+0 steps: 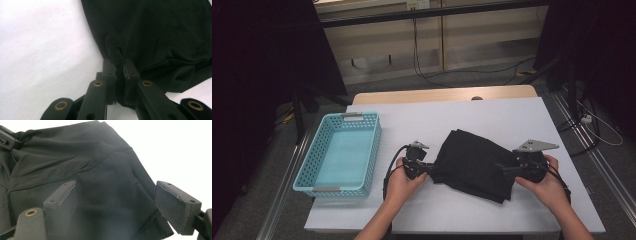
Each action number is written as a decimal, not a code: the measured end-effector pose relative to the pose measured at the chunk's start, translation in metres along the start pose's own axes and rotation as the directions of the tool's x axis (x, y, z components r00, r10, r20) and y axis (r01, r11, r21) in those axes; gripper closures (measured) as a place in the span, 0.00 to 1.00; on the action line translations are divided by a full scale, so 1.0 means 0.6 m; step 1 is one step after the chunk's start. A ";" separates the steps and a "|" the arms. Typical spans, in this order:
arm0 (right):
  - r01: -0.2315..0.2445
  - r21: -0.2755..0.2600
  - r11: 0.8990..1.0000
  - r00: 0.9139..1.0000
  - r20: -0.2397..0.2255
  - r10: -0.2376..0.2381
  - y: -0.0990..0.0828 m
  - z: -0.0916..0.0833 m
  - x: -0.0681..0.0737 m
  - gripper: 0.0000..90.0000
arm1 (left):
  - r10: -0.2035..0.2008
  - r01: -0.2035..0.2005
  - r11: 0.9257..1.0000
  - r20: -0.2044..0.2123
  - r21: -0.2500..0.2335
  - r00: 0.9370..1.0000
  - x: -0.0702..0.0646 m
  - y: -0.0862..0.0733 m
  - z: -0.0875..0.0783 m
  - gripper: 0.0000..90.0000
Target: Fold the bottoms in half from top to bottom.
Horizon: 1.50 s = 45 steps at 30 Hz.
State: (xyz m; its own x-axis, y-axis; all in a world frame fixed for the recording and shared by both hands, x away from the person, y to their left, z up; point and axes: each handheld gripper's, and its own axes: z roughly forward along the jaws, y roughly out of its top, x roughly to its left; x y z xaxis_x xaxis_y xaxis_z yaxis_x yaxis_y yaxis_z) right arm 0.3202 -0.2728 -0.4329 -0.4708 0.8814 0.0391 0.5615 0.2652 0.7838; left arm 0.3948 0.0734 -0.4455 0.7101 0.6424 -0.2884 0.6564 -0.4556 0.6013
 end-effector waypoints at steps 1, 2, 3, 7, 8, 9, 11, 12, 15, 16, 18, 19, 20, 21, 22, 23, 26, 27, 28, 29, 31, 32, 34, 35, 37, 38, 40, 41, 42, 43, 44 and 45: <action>-0.002 -0.001 1.000 1.000 0.001 0.002 0.000 0.000 0.000 0.20 | -0.006 0.006 1.000 0.001 0.000 1.000 0.003 0.000 -0.001 0.92; -0.003 -0.002 1.000 1.000 0.002 0.003 0.000 -0.001 0.000 0.20 | -0.012 0.012 1.000 0.002 -0.001 1.000 0.005 0.000 -0.003 0.92; -0.003 -0.003 1.000 1.000 0.001 0.003 0.000 -0.001 0.000 0.20 | -0.016 0.016 1.000 0.004 -0.001 1.000 0.008 0.000 -0.004 0.92; 0.001 0.000 1.000 1.000 0.001 -0.001 -0.001 0.000 0.000 0.19 | -0.022 0.023 1.000 0.011 -0.004 1.000 0.016 0.002 -0.010 0.92; 0.001 0.000 1.000 1.000 0.001 -0.001 -0.001 0.000 0.000 0.20 | -0.023 0.023 1.000 0.012 -0.005 1.000 0.017 0.003 -0.012 0.92; 0.001 0.000 1.000 1.000 0.001 -0.001 0.000 0.000 0.000 0.20 | -0.028 0.028 1.000 0.013 -0.010 1.000 0.019 0.003 -0.013 0.92; 0.000 0.000 1.000 1.000 0.002 0.000 -0.001 0.000 0.000 0.20 | -0.037 0.037 0.999 0.014 -0.013 0.999 0.022 0.004 -0.016 0.92; -0.002 0.000 1.000 1.000 0.002 0.002 -0.001 0.001 0.000 0.20 | -0.038 0.038 0.999 0.016 -0.013 0.999 0.025 0.004 -0.017 0.92; -0.001 0.002 1.000 1.000 0.002 0.001 -0.001 0.000 0.001 0.20 | -0.044 0.045 0.999 0.020 -0.014 0.999 0.030 0.005 -0.021 0.92; -0.002 0.002 1.000 1.000 0.003 0.002 -0.001 0.000 0.001 0.20 | -0.043 0.044 0.999 0.017 -0.012 0.999 0.032 0.005 -0.022 0.92; 0.002 -0.002 1.000 1.000 0.002 -0.002 0.000 -0.001 0.002 0.20 | -0.052 0.053 0.998 0.019 -0.021 0.998 0.037 0.007 -0.027 0.92; 0.002 -0.003 1.000 1.000 0.001 -0.002 0.000 -0.001 0.001 0.20 | -0.053 0.054 0.998 0.017 -0.023 0.998 0.039 0.008 -0.029 0.92; 0.001 -0.003 1.000 1.000 0.002 -0.001 -0.001 -0.001 0.001 0.19 | -0.051 0.051 0.998 0.015 -0.020 0.999 0.042 0.009 -0.032 0.92; 0.000 -0.003 1.000 1.000 0.002 0.000 -0.001 -0.001 0.000 0.19 | -0.056 0.056 0.998 0.012 -0.022 0.998 0.044 0.009 -0.033 0.92; -0.001 -0.002 1.000 1.000 0.002 0.001 -0.002 -0.001 0.000 0.19 | -0.054 0.054 0.998 0.009 -0.019 0.998 0.046 0.009 -0.035 0.92; 0.000 0.001 1.000 1.000 0.002 0.000 -0.002 -0.001 0.000 0.20 | -0.054 0.054 0.998 0.005 -0.021 0.999 0.048 0.009 -0.036 0.92; 0.001 0.001 1.000 1.000 0.003 -0.001 -0.002 -0.001 0.000 0.20 | -0.049 0.049 0.999 -0.003 -0.021 0.999 0.053 0.011 -0.041 0.92; 0.002 -0.001 1.000 1.000 0.003 -0.002 -0.002 -0.001 0.001 0.19 | -0.055 0.055 0.998 0.001 -0.023 0.998 0.055 0.012 -0.043 0.92; 0.003 -0.002 1.000 1.000 0.002 -0.003 -0.002 -0.002 0.001 0.20 | -0.062 0.062 0.998 0.003 -0.026 0.998 0.057 0.012 -0.043 0.92; 0.002 -0.004 1.000 1.000 0.002 -0.002 -0.002 -0.002 0.001 0.20 | -0.063 0.063 0.998 0.006 -0.025 0.998 0.059 0.012 -0.044 0.92; 0.000 -0.001 1.000 1.000 0.004 0.000 -0.003 -0.002 0.001 0.20 | -0.070 0.070 0.997 0.003 -0.022 0.998 0.062 0.012 -0.046 0.92; 0.000 0.000 1.000 1.000 0.005 0.000 -0.003 -0.002 0.001 0.20 | -0.064 0.064 0.998 -0.006 -0.024 0.998 0.063 0.012 -0.046 0.92; 0.001 -0.001 1.000 1.000 0.006 -0.001 -0.003 -0.003 0.000 0.20 | -0.063 0.062 0.998 -0.019 -0.023 0.998 0.064 0.013 -0.047 0.92; -0.001 -0.001 1.000 1.000 0.007 0.001 -0.004 -0.003 0.000 0.19 | -0.065 0.064 0.997 -0.024 -0.034 0.998 0.065 0.013 -0.049 0.92; -0.001 -0.001 1.000 1.000 0.008 0.001 -0.004 -0.003 0.000 0.19 | -0.073 0.071 0.997 -0.042 -0.042 0.996 0.066 0.014 -0.052 0.92; 0.000 -0.001 1.000 1.000 0.007 0.000 -0.004 -0.003 0.000 0.19 | -0.068 0.066 0.997 -0.041 -0.041 0.997 0.069 0.014 -0.055 0.92; 0.001 0.000 1.000 1.000 0.007 -0.001 -0.005 -0.003 0.000 0.20 | -0.074 0.071 0.995 -0.057 -0.063 0.996 0.070 0.013 -0.058 0.90; -0.001 0.003 1.000 1.000 0.007 0.001 -0.005 -0.003 0.000 0.20 | -0.063 0.059 0.996 -0.071 -0.065 0.995 0.071 0.013 -0.060 0.88; -0.002 0.003 1.000 1.000 0.007 0.002 -0.005 -0.002 0.001 0.20 | -0.055 0.049 0.996 -0.091 -0.071 0.994 0.071 0.012 -0.062 0.84; 0.001 0.003 1.000 1.000 0.006 -0.001 -0.005 -0.002 0.001 0.20 | -0.061 0.052 0.995 -0.104 -0.082 0.993 0.071 0.011 -0.064 0.77; 0.002 0.003 1.000 1.000 0.006 -0.002 -0.004 -0.002 0.001 0.20 | -0.070 0.062 0.994 -0.096 -0.089 0.993 0.072 0.011 -0.066 0.73; 0.004 0.003 1.000 1.000 0.004 -0.004 -0.004 -0.002 0.001 0.20 | -0.086 0.077 0.992 -0.091 -0.099 0.992 0.073 0.009 -0.068 0.67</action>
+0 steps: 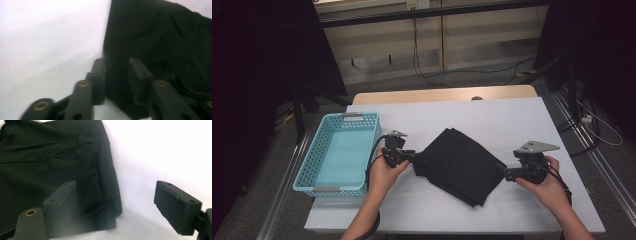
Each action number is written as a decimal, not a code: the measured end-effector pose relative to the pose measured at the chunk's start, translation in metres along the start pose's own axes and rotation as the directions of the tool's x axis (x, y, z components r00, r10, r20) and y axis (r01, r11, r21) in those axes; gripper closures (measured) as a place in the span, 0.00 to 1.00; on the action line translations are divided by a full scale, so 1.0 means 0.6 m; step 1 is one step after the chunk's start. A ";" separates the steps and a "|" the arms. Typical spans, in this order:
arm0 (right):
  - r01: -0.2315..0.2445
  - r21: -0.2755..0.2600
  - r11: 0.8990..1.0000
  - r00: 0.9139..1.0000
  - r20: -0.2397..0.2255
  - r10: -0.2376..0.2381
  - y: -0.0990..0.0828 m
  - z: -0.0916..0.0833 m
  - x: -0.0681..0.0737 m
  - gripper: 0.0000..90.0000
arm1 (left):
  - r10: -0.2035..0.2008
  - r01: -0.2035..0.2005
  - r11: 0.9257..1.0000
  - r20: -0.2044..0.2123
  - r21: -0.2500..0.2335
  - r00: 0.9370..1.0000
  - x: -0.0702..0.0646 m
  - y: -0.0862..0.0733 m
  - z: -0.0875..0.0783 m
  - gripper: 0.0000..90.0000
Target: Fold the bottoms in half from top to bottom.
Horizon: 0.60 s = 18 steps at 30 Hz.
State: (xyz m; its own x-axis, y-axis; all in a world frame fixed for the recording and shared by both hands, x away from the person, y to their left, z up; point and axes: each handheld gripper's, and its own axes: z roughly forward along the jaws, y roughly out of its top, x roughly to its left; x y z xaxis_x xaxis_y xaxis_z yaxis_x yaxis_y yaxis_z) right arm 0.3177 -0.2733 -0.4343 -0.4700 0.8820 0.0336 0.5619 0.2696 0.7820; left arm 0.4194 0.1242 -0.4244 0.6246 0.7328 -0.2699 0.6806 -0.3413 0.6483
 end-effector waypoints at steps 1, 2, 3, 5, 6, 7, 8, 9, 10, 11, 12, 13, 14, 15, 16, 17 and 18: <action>0.001 0.000 1.000 1.000 0.000 -0.001 0.000 0.000 0.000 0.20 | -0.007 0.007 1.000 -0.003 -0.007 1.000 0.001 -0.002 -0.002 0.59; 0.000 -0.001 1.000 1.000 0.001 0.000 0.000 0.000 0.000 0.20 | -0.004 0.004 1.000 -0.007 0.000 1.000 0.002 -0.003 -0.003 0.53; 0.001 0.000 1.000 1.000 0.001 -0.001 0.001 0.001 0.000 0.19 | -0.002 0.002 1.000 -0.019 0.001 1.000 0.002 -0.006 -0.002 0.50; 0.000 0.001 1.000 1.000 0.000 0.000 0.001 0.001 0.001 0.20 | -0.004 0.003 1.000 -0.025 -0.006 1.000 0.001 -0.011 -0.001 0.44; 0.004 0.001 1.000 1.000 -0.002 -0.004 0.002 0.002 0.001 0.20 | 0.000 0.000 1.000 -0.034 -0.001 0.999 0.001 -0.014 0.000 0.41; 0.006 0.001 1.000 1.000 -0.002 -0.006 0.002 0.003 0.002 0.19 | -0.002 0.002 1.000 -0.032 0.002 0.999 -0.001 -0.016 0.001 0.41; 0.009 0.000 1.000 1.000 -0.003 -0.009 0.003 0.003 0.003 0.20 | 0.000 0.000 1.000 -0.035 0.004 0.999 -0.001 -0.019 0.001 0.41; 0.011 -0.001 1.000 1.000 -0.005 -0.011 0.004 0.004 0.003 0.20 | -0.006 0.007 1.000 -0.040 0.007 0.999 -0.002 -0.021 0.002 0.41; 0.009 -0.002 1.000 1.000 -0.007 -0.009 0.005 0.004 0.004 0.19 | -0.003 0.003 1.000 -0.051 0.014 0.999 -0.001 -0.023 0.003 0.41; 0.012 -0.002 1.000 1.000 -0.009 -0.012 0.005 0.005 0.004 0.20 | -0.006 0.006 1.000 -0.056 0.017 0.998 -0.002 -0.026 0.005 0.41; 0.014 -0.002 1.000 1.000 -0.011 -0.014 0.006 0.006 0.005 0.19 | -0.008 0.009 1.000 -0.053 0.021 0.999 -0.002 -0.029 0.008 0.42; 0.013 -0.001 1.000 1.000 -0.012 -0.013 0.006 0.007 0.006 0.20 | -0.010 0.011 1.000 -0.055 0.029 0.998 -0.002 -0.031 0.010 0.45; 0.013 0.002 1.000 1.000 -0.013 -0.013 0.007 0.008 0.006 0.20 | -0.009 0.011 0.999 -0.053 0.034 0.999 -0.002 -0.032 0.012 0.47; 0.015 0.000 1.000 1.000 -0.013 -0.015 0.008 0.009 0.007 0.20 | -0.011 0.013 0.999 -0.055 0.035 0.998 -0.003 -0.034 0.013 0.50; 0.018 0.000 1.000 1.000 -0.014 -0.018 0.008 0.010 0.008 0.20 | -0.015 0.017 0.999 -0.053 0.039 0.998 -0.004 -0.035 0.015 0.53; 0.021 -0.001 1.000 1.000 -0.017 -0.021 0.009 0.011 0.009 0.20 | -0.015 0.017 0.999 -0.045 0.046 0.999 -0.005 -0.037 0.018 0.59; 0.019 0.000 1.000 1.000 -0.018 -0.019 0.009 0.011 0.010 0.20 | -0.017 0.019 0.999 -0.042 0.046 0.999 -0.007 -0.038 0.019 0.61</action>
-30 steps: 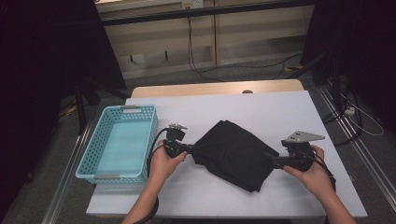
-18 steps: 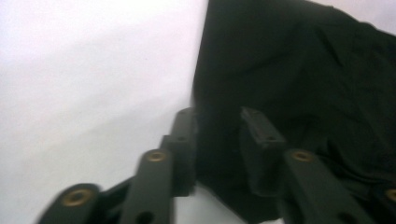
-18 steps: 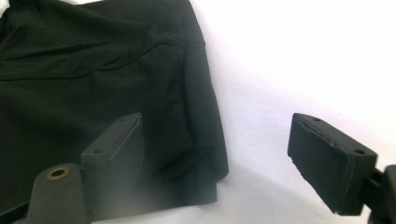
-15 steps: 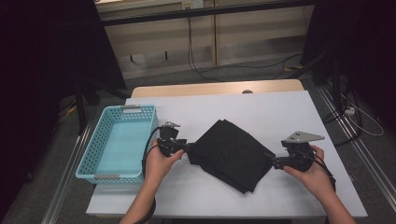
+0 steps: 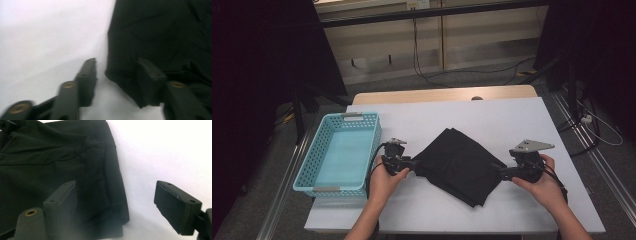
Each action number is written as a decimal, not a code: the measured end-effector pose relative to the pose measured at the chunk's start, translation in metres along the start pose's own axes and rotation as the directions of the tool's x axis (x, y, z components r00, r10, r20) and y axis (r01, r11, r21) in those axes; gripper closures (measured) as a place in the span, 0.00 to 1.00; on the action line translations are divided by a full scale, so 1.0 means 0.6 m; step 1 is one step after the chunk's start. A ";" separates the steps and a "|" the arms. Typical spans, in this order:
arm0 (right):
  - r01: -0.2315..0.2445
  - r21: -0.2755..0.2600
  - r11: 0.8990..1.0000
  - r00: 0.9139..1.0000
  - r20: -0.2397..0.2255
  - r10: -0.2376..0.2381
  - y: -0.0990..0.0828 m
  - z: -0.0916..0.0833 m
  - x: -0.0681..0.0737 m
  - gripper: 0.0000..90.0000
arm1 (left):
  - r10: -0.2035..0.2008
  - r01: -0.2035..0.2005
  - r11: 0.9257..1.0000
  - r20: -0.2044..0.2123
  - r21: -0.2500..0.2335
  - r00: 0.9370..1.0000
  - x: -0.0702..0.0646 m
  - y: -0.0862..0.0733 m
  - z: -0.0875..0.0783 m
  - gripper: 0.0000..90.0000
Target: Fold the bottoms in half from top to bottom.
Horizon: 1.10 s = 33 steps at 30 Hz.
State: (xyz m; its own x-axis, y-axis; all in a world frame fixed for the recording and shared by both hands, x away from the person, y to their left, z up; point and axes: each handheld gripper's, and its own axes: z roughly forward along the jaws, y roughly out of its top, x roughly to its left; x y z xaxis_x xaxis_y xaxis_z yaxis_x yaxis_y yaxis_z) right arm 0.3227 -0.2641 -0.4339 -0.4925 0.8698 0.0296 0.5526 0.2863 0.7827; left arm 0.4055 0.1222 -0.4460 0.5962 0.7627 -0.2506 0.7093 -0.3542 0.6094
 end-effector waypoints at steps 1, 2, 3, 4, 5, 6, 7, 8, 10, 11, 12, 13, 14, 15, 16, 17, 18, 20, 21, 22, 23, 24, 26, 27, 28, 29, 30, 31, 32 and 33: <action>0.001 0.001 1.000 1.000 0.000 -0.001 0.000 0.001 0.000 0.20 | 0.009 -0.009 1.000 -0.007 0.004 1.000 -0.001 0.000 0.000 0.62; 0.003 0.002 1.000 1.000 -0.001 -0.003 0.000 0.001 0.001 0.19 | 0.009 -0.009 1.000 -0.005 0.007 1.000 -0.001 0.001 0.000 0.64; 0.002 0.004 1.000 1.000 -0.001 -0.002 0.000 0.001 0.001 0.20 | 0.002 -0.002 1.000 0.000 0.014 1.000 -0.002 0.001 0.000 0.66; 0.004 0.005 1.000 1.000 -0.001 -0.004 -0.001 0.001 0.001 0.20 | -0.009 0.009 1.000 0.008 0.019 1.000 -0.003 0.000 0.001 0.71; 0.004 0.006 1.000 1.000 -0.001 -0.004 -0.001 0.002 0.001 0.20 | -0.017 0.016 1.000 0.015 0.025 1.000 -0.002 0.000 0.000 0.74; 0.004 0.007 1.000 1.000 -0.001 -0.004 -0.001 0.002 0.001 0.20 | -0.027 0.026 0.999 0.020 0.031 0.999 -0.002 0.000 0.000 0.80; 0.004 0.007 1.000 1.000 -0.001 -0.004 -0.001 0.002 0.001 0.19 | -0.037 0.036 0.999 0.026 0.032 0.999 -0.002 -0.001 0.001 0.83; 0.004 0.007 1.000 1.000 -0.002 -0.004 -0.001 0.003 0.001 0.19 | -0.042 0.041 0.999 0.030 0.035 0.999 -0.001 -0.001 0.001 0.86; 0.004 0.007 1.000 1.000 -0.004 -0.004 -0.001 0.003 0.002 0.20 | -0.047 0.046 0.998 0.039 0.044 0.998 -0.002 0.000 0.001 0.89; 0.003 0.006 1.000 1.000 -0.003 -0.003 -0.001 0.002 0.002 0.19 | -0.051 0.048 0.998 0.047 0.050 0.998 -0.002 0.001 0.001 0.91; 0.002 0.005 1.000 1.000 -0.001 -0.002 -0.001 0.002 0.001 0.19 | -0.053 0.051 0.998 0.042 0.049 0.998 -0.002 0.002 0.002 0.92; 0.002 0.004 1.000 1.000 -0.001 -0.002 -0.002 0.001 0.001 0.20 | -0.058 0.056 0.997 0.046 0.051 0.997 -0.001 0.004 0.000 0.92; 0.000 0.005 1.000 1.000 -0.002 0.000 -0.002 0.001 0.000 0.20 | -0.067 0.064 0.997 0.052 0.050 0.996 0.001 0.006 -0.002 0.93; 0.000 0.003 1.000 1.000 -0.001 0.000 -0.002 0.001 -0.001 0.20 | -0.073 0.071 0.996 0.055 0.048 0.996 0.002 0.009 -0.003 0.93; 0.000 0.000 1.000 1.000 0.001 0.000 -0.003 0.001 -0.001 0.20 | -0.069 0.066 0.996 0.058 0.053 0.996 0.005 0.011 -0.006 0.93; -0.001 0.001 1.000 1.000 0.002 0.001 -0.004 0.001 -0.002 0.20 | -0.071 0.068 0.996 0.059 0.050 0.996 0.006 0.013 -0.007 0.93; -0.001 0.002 1.000 1.000 0.002 0.001 -0.004 0.001 -0.002 0.20 | -0.072 0.069 0.996 0.059 0.052 0.996 0.007 0.015 -0.008 0.93; -0.004 0.001 1.000 1.000 0.005 0.004 -0.005 0.000 -0.003 0.20 | -0.071 0.068 0.996 0.060 0.054 0.996 0.009 0.018 -0.007 0.93; 0.000 0.001 1.000 1.000 0.005 0.000 -0.005 0.000 -0.004 0.20 | -0.070 0.067 0.996 0.060 0.057 0.996 0.010 0.020 -0.007 0.93; -0.004 0.002 1.000 1.000 0.006 0.004 -0.004 -0.002 -0.003 0.20 | -0.072 0.069 0.996 0.060 0.058 0.996 0.011 0.022 -0.007 0.93; -0.001 -0.002 1.000 1.000 0.006 0.001 -0.005 -0.002 -0.004 0.19 | -0.071 0.067 0.996 0.058 0.058 0.996 0.012 0.024 -0.007 0.93; -0.003 -0.003 1.000 1.000 0.007 0.003 -0.005 -0.003 -0.004 0.19 | -0.068 0.066 0.996 0.053 0.053 0.996 0.012 0.027 -0.007 0.94; -0.005 -0.006 1.000 1.000 0.008 0.005 -0.005 -0.004 -0.006 0.19 | -0.069 0.067 0.997 0.050 0.049 0.996 0.013 0.033 -0.010 0.94; -0.010 -0.007 1.000 1.000 0.007 0.010 -0.005 -0.005 -0.006 0.19 | -0.066 0.063 0.997 0.051 0.046 0.997 0.014 0.037 -0.011 0.94; -0.011 -0.006 1.000 1.000 0.008 0.011 -0.006 -0.005 -0.006 0.19 | -0.068 0.066 0.997 0.048 0.041 0.997 0.015 0.041 -0.012 0.94; -0.013 -0.006 1.000 1.000 0.010 0.013 -0.006 -0.004 -0.006 0.19 | -0.068 0.066 0.997 0.046 0.043 0.997 0.016 0.045 -0.013 0.94; -0.013 -0.005 1.000 1.000 0.011 0.013 -0.006 -0.004 -0.007 0.19 | -0.065 0.064 0.997 0.041 0.043 0.997 0.017 0.050 -0.013 0.94; -0.011 -0.005 1.000 1.000 0.011 0.011 -0.006 -0.003 -0.007 0.19 | -0.063 0.061 0.997 0.036 0.042 0.997 0.017 0.055 -0.014 0.94; -0.012 -0.006 1.000 1.000 0.011 0.012 -0.006 -0.003 -0.007 0.19 | -0.062 0.061 0.997 0.032 0.041 0.998 0.018 0.061 -0.014 0.94; -0.011 -0.008 1.000 1.000 0.010 0.011 -0.005 -0.003 -0.006 0.19 | -0.063 0.062 0.997 0.029 0.042 0.998 0.019 0.068 -0.014 0.94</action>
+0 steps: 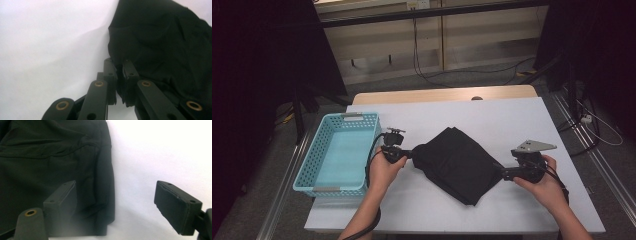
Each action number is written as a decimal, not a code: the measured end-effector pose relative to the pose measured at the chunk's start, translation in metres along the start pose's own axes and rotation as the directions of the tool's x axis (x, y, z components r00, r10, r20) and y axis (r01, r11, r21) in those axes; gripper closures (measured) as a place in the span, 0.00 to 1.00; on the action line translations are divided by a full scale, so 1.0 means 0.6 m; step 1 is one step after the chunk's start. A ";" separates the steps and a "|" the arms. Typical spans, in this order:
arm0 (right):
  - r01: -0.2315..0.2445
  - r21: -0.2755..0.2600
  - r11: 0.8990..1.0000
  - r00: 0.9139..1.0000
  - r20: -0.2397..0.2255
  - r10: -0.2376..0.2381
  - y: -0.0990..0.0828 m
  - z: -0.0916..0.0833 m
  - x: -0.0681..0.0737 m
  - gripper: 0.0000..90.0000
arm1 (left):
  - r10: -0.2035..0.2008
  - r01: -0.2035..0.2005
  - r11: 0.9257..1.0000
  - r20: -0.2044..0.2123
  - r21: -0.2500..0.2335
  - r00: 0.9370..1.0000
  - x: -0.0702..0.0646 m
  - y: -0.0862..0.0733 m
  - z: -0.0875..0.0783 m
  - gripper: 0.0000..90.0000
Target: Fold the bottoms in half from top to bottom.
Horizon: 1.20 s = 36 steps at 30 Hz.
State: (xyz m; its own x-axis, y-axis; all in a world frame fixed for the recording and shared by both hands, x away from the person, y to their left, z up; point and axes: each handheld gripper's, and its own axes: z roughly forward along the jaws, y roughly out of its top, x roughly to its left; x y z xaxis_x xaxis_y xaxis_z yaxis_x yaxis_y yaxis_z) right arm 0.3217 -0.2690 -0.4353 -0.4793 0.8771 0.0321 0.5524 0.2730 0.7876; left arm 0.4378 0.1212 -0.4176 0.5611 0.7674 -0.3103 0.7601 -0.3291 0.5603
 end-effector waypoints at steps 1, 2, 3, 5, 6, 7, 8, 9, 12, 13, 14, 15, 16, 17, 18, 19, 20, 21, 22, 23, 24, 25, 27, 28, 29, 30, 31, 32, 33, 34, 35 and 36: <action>-0.001 -0.002 1.000 1.000 0.000 0.001 0.001 0.000 0.000 0.19 | 0.000 0.000 1.000 -0.003 0.001 1.000 0.001 0.007 0.000 0.94; -0.001 -0.004 1.000 1.000 -0.001 0.001 0.001 0.000 0.001 0.19 | 0.004 -0.004 1.000 -0.014 0.002 1.000 0.003 0.014 0.000 0.94; -0.003 -0.005 1.000 1.000 -0.001 0.003 0.001 -0.001 0.001 0.19 | 0.005 -0.005 1.000 -0.021 0.006 1.000 0.004 0.021 0.000 0.94; -0.002 -0.007 1.000 1.000 -0.003 0.002 0.001 -0.001 0.001 0.19 | -0.007 0.007 1.000 -0.028 0.005 1.000 0.009 0.033 0.000 0.94; -0.002 -0.006 1.000 1.000 -0.003 0.002 0.001 -0.001 0.001 0.19 | -0.008 0.009 1.000 -0.033 0.012 0.999 0.012 0.037 0.000 0.94; -0.001 -0.006 1.000 1.000 -0.005 0.001 0.001 -0.001 0.001 0.19 | -0.013 0.013 1.000 -0.034 0.012 0.999 0.015 0.041 0.002 0.94; -0.003 -0.005 1.000 1.000 -0.006 0.003 0.000 -0.001 0.001 0.19 | -0.018 0.019 1.000 -0.030 0.016 0.999 0.019 0.044 0.003 0.94; -0.004 -0.004 1.000 1.000 -0.006 0.004 0.000 -0.001 0.000 0.19 | -0.020 0.021 1.000 -0.037 0.018 0.999 0.022 0.047 0.005 0.94; -0.007 -0.005 1.000 1.000 -0.004 0.007 -0.001 -0.001 -0.001 0.19 | -0.032 0.033 0.999 -0.037 0.017 0.999 0.032 0.055 0.012 0.94; -0.006 -0.005 1.000 1.000 -0.004 0.006 -0.001 -0.001 -0.001 0.19 | -0.039 0.040 0.999 -0.036 0.017 0.999 0.036 0.057 0.015 0.94; -0.006 -0.006 1.000 1.000 -0.004 0.006 -0.001 -0.001 0.000 0.19 | -0.044 0.045 0.999 -0.039 0.018 0.998 0.040 0.060 0.019 0.94; -0.008 -0.007 1.000 1.000 -0.004 0.008 -0.001 -0.001 0.000 0.19 | -0.054 0.055 0.998 -0.039 0.015 0.998 0.043 0.063 0.022 0.93; -0.009 -0.008 1.000 1.000 -0.003 0.009 0.000 -0.001 0.001 0.19 | -0.053 0.053 0.998 -0.039 0.013 0.998 0.047 0.065 0.025 0.94; -0.006 -0.008 1.000 1.000 -0.003 0.006 0.000 0.000 0.002 0.19 | -0.059 0.060 0.998 -0.045 0.013 0.997 0.049 0.068 0.028 0.94; -0.003 -0.008 1.000 1.000 -0.004 0.003 0.000 0.000 0.003 0.19 | -0.058 0.058 0.998 -0.045 0.007 0.997 0.052 0.072 0.030 0.94; -0.003 -0.008 1.000 1.000 -0.005 0.003 0.000 0.001 0.005 0.19 | -0.060 0.060 0.998 -0.048 0.001 0.997 0.054 0.075 0.032 0.94; -0.004 -0.008 1.000 1.000 -0.007 0.004 0.000 0.002 0.006 0.19 | -0.069 0.069 0.998 -0.055 -0.003 0.996 0.055 0.078 0.034 0.94; 0.000 -0.007 1.000 1.000 -0.007 0.000 0.001 0.004 0.008 0.19 | -0.067 0.067 0.998 -0.057 -0.013 0.996 0.058 0.081 0.036 0.94; -0.001 -0.005 1.000 1.000 -0.008 0.000 0.001 0.006 0.010 0.19 | -0.072 0.071 0.997 -0.060 -0.019 0.996 0.060 0.083 0.039 0.94; 0.002 -0.006 1.000 1.000 -0.010 -0.002 0.002 0.008 0.013 0.19 | -0.076 0.074 0.997 -0.068 -0.025 0.995 0.062 0.085 0.041 0.94; 0.002 -0.004 1.000 1.000 -0.009 -0.002 0.003 0.012 0.016 0.19 | -0.071 0.069 0.997 -0.074 -0.034 0.995 0.064 0.087 0.043 0.94; 0.000 -0.002 1.000 1.000 -0.013 -0.001 0.004 0.015 0.020 0.19 | -0.061 0.058 0.998 -0.085 -0.039 0.994 0.064 0.088 0.046 0.93; 0.002 0.001 1.000 1.000 -0.017 -0.002 0.006 0.023 0.028 0.19 | -0.062 0.057 0.997 -0.111 -0.049 0.992 0.066 0.089 0.049 0.87; 0.000 0.003 1.000 1.000 -0.018 0.000 0.007 0.027 0.033 0.19 | -0.071 0.063 0.996 -0.131 -0.066 0.989 0.066 0.088 0.049 0.76; 0.001 0.006 1.000 1.000 -0.017 -0.001 0.009 0.033 0.041 0.19 | -0.078 0.069 0.995 -0.138 -0.067 0.987 0.066 0.088 0.048 0.62; 0.003 0.010 1.000 1.000 -0.020 -0.002 0.010 0.037 0.047 0.19 | -0.083 0.075 0.995 -0.132 -0.065 0.988 0.067 0.087 0.045 0.58; 0.006 0.015 1.000 1.000 -0.021 -0.006 0.012 0.044 0.056 0.19 | -0.094 0.086 0.994 -0.127 -0.070 0.987 0.066 0.086 0.044 0.51; 0.006 0.016 1.000 1.000 -0.021 -0.005 0.014 0.047 0.061 0.19 | -0.096 0.087 0.994 -0.128 -0.074 0.987 0.066 0.085 0.041 0.45; 0.001 0.017 1.000 1.000 -0.020 -0.001 0.017 0.051 0.067 0.19 | -0.082 0.072 0.995 -0.134 -0.074 0.988 0.065 0.083 0.038 0.42; 0.002 0.014 1.000 1.000 -0.016 -0.001 0.019 0.056 0.073 0.18 | -0.066 0.057 0.996 -0.139 -0.073 0.988 0.064 0.082 0.035 0.39; 0.004 0.016 1.000 1.000 -0.015 -0.003 0.022 0.061 0.079 0.18 | -0.053 0.043 0.997 -0.143 -0.069 0.988 0.063 0.080 0.032 0.36; 0.009 0.023 1.000 1.000 -0.011 -0.008 0.024 0.067 0.084 0.19 | -0.045 0.035 0.997 -0.148 -0.070 0.988 0.063 0.079 0.030 0.34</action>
State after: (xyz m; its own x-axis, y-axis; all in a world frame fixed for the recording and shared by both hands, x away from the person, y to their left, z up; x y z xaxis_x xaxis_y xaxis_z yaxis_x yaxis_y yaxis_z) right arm 0.3330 -0.2053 -0.4470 -0.4917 0.8702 0.0326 0.5636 0.2895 0.7736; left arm 0.5009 0.1244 -0.4166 0.4721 0.8541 -0.2182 0.7543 -0.2632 0.6014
